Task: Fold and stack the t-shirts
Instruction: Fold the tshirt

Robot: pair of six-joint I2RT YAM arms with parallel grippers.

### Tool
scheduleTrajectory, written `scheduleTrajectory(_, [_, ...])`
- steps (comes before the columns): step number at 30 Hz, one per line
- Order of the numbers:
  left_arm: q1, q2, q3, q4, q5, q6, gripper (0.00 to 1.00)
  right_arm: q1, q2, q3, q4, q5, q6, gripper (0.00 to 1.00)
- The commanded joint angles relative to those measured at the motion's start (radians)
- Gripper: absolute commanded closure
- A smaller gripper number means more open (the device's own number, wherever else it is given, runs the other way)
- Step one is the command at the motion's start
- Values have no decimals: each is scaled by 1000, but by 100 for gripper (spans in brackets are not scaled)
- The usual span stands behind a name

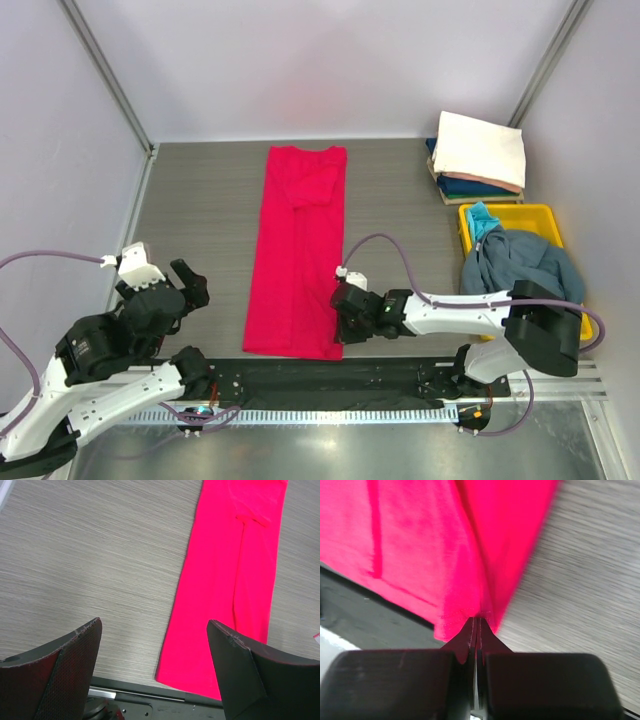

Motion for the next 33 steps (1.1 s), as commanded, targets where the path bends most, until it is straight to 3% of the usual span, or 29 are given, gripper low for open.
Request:
scheduleTrajectory(1, [-4,-5,-1,0,-55,-30,14,17,15,93,33,6,-4,99])
scheduleTrajectory(8, [-4,-7,-2,0,-56,-33,14,81,170,312,95,-98,-90,99])
scheduleTrajectory(10, [-4,-8,-2,0,-56,-33,14,103,226,384,93,-127,-110,77])
scheduleTrajectory(12, [-5,-8,-2,0,-55,-33,14,112,249,420,73,-125,-128,44])
scheduleTrajectory(14, [-5,-5,-4,1,-50,-36,14,115,254,420,53,-99,-133,37])
scheduleTrajectory(20, [-5,99,2,26,2,-48,15,95,86,290,19,62,-118,32])
scheduleTrajectory(25, [-4,206,-97,170,232,-108,14,35,-88,138,-61,110,-50,31])
scheduleTrajectory(29, [-4,310,-148,182,456,-122,12,58,-174,8,-87,77,40,33])
scheduleTrajectory(33, [-5,323,-241,193,537,-169,11,117,-264,-105,-63,112,148,33])
